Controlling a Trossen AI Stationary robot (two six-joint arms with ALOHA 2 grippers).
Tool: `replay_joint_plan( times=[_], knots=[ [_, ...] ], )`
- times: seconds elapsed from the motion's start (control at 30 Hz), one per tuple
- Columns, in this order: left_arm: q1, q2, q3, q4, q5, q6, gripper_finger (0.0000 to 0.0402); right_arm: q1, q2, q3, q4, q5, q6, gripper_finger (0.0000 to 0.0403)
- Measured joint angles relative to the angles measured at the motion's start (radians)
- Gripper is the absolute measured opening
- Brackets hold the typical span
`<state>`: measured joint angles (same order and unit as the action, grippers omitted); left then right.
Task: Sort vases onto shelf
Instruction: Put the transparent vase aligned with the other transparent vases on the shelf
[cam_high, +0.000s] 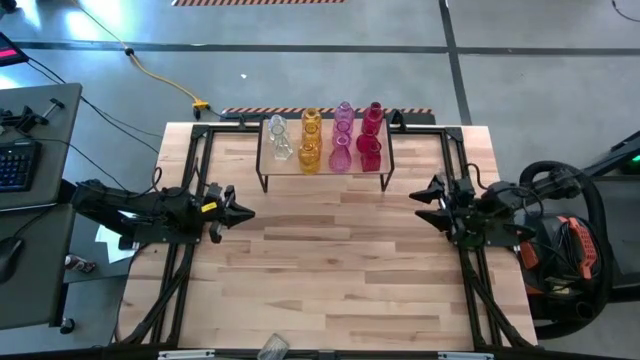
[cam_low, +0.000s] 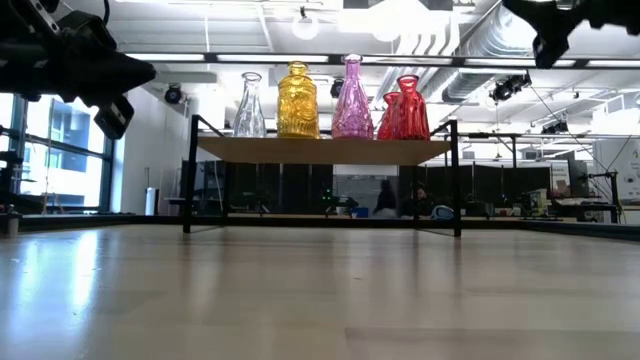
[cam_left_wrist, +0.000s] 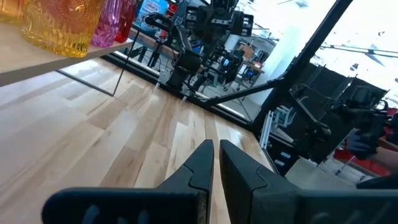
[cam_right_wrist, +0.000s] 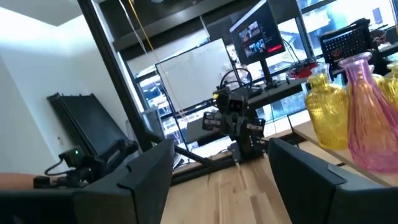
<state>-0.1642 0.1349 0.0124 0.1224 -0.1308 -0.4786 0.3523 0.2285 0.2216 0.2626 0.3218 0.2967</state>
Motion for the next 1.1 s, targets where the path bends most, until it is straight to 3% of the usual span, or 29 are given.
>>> replay_joint_plan(
  times=[0.53, 1.1],
  knots=[
    [0.0, 0.0, 0.0, 0.003, -0.022, -0.028, 0.0019, 0.0, -0.222, -0.176, 0.008, 0.0, -0.013, 0.0245],
    [0.0, 0.0, 0.0, 0.003, -0.022, -0.016, 0.0019, 0.0, -0.223, -0.212, -0.126, -0.002, 0.042, 0.0245]
  ],
)
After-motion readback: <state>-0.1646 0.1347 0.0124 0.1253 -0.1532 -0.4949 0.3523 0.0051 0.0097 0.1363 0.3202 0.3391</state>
